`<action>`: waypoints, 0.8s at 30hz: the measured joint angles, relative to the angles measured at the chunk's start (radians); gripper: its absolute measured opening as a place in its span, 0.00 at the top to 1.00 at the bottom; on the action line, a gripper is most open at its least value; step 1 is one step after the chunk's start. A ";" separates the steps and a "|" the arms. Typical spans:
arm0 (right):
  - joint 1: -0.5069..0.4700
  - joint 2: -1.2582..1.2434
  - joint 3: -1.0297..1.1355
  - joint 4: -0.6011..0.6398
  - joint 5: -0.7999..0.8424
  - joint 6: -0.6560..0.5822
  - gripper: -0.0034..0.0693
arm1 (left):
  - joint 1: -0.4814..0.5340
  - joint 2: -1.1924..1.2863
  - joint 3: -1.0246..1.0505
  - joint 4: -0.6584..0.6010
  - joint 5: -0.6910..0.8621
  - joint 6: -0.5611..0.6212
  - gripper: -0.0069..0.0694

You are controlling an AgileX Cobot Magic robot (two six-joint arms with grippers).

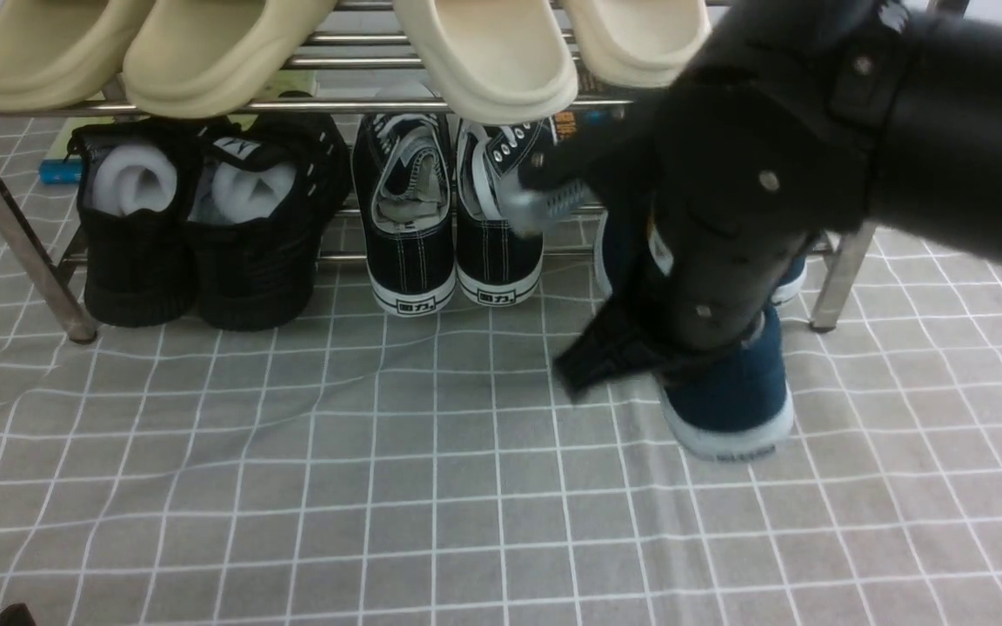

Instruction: Take the shoes off the shelf with your hand from the grey coffee tablecloth.

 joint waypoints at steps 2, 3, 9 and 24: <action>0.012 -0.023 0.073 0.033 -0.034 0.026 0.90 | 0.000 0.000 0.000 0.000 0.000 0.000 0.59; 0.014 -0.028 0.103 0.048 -0.060 0.039 0.90 | 0.000 0.000 0.000 0.000 0.000 0.000 0.59; 0.012 -0.020 0.217 0.059 -0.252 0.063 0.90 | 0.000 -0.001 0.000 0.000 0.000 0.000 0.59; 0.012 0.094 0.231 0.025 -0.392 0.253 0.73 | 0.000 -0.001 0.000 0.000 0.000 0.000 0.59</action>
